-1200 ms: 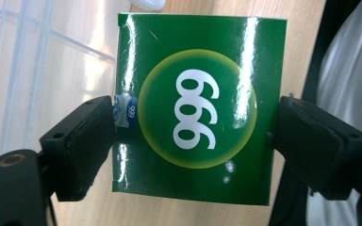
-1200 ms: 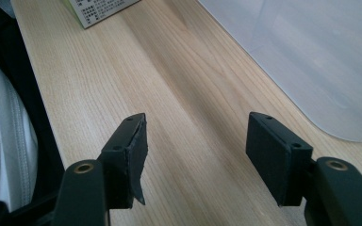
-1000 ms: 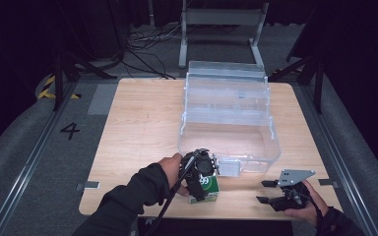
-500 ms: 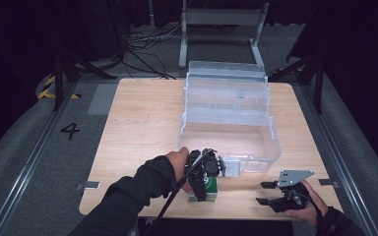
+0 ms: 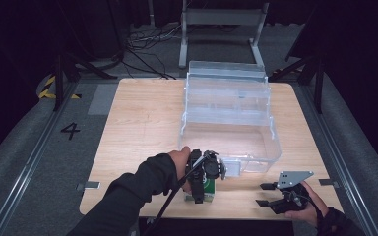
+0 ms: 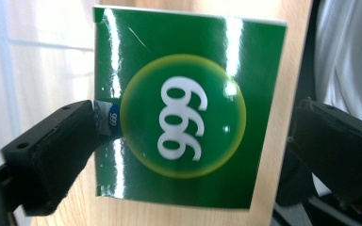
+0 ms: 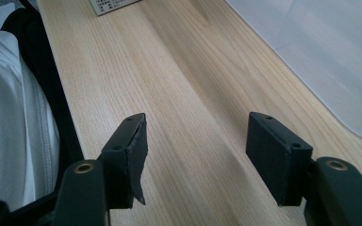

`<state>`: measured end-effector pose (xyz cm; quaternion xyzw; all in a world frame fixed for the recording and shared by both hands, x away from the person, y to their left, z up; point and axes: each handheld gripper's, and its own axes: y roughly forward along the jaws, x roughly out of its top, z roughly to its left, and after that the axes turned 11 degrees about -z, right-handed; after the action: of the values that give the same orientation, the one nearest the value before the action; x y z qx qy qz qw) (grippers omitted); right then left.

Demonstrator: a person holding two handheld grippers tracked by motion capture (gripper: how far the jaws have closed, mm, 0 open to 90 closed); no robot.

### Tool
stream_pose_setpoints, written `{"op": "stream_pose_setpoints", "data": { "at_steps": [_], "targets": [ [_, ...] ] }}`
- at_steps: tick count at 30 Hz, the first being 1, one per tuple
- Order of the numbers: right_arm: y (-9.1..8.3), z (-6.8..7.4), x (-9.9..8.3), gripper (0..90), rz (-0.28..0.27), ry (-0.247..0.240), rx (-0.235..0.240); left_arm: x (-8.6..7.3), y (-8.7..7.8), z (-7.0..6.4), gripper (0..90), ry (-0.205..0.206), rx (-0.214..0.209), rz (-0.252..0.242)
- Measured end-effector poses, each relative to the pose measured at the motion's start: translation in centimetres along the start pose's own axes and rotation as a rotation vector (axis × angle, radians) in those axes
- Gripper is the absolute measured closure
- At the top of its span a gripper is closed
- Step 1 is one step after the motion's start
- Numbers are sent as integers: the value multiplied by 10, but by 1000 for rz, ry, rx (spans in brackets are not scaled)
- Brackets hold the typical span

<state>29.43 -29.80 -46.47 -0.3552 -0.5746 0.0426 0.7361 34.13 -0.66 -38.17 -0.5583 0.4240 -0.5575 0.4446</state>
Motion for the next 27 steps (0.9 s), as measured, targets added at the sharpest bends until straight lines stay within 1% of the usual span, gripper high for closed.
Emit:
{"op": "stream_pose_setpoints", "data": {
  "at_steps": [1,2,3,4,6,8,10,11,14,15,17,19,21,22,23,25,26,27],
  "targets": [
    [0,0,0,400,1,1,-1,0,-2,1,67,-7,9,1],
    [0,0,0,400,1,0,-2,1,-4,4,115,3,19,11],
    [0,0,0,400,1,0,-2,1,-4,4,150,3,19,11],
    [0,0,0,399,4,2,-2,1,-4,4,150,2,29,9],
    [0,1,0,398,4,-2,4,1,-1,3,130,-2,29,37],
    [1,1,0,398,4,-7,11,1,4,3,110,12,33,56],
    [1,1,0,397,7,-7,12,2,8,6,89,5,23,69],
    [1,1,0,398,11,-9,12,1,11,7,86,8,15,70],
    [1,2,0,398,7,-9,16,-2,19,8,116,0,-18,52],
    [1,2,0,398,8,-8,16,-3,20,9,118,-14,-23,40],
    [0,1,0,398,7,-6,15,-4,21,10,121,-22,-29,32],
    [-1,1,-1,399,5,-3,13,-4,21,10,126,-3,-31,24],
    [-1,1,-1,398,5,-5,8,-6,21,10,131,-13,-34,-4],
    [-1,0,-1,400,3,-5,6,-7,20,10,133,0,-31,1],
    [-1,0,-1,400,0,-2,5,-8,21,9,133,-8,-28,-15],
    [-2,-1,0,401,-2,0,-5,-10,20,9,142,-8,-29,-29],
    [-2,-2,0,402,-7,2,-8,-10,19,10,144,3,-32,-25],
    [-3,-2,0,402,-8,4,-11,-11,20,10,147,-5,-31,-43]
  ]
}}
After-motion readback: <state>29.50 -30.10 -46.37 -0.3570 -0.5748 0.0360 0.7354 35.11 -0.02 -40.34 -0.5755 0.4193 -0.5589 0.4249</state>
